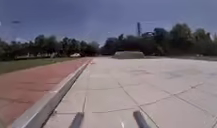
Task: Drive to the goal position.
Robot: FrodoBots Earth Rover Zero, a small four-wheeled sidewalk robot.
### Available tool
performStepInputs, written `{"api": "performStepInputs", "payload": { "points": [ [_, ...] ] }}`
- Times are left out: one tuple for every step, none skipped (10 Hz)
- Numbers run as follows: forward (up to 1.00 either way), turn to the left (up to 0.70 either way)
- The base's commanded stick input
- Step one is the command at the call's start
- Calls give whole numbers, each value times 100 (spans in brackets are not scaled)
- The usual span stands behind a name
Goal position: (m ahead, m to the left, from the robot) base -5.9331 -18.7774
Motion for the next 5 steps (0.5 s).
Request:
{"api": "performStepInputs", "payload": {
  "points": [
    [100, -27],
    [100, -27],
    [100, -27],
    [100, -27],
    [100, -27]
  ]
}}
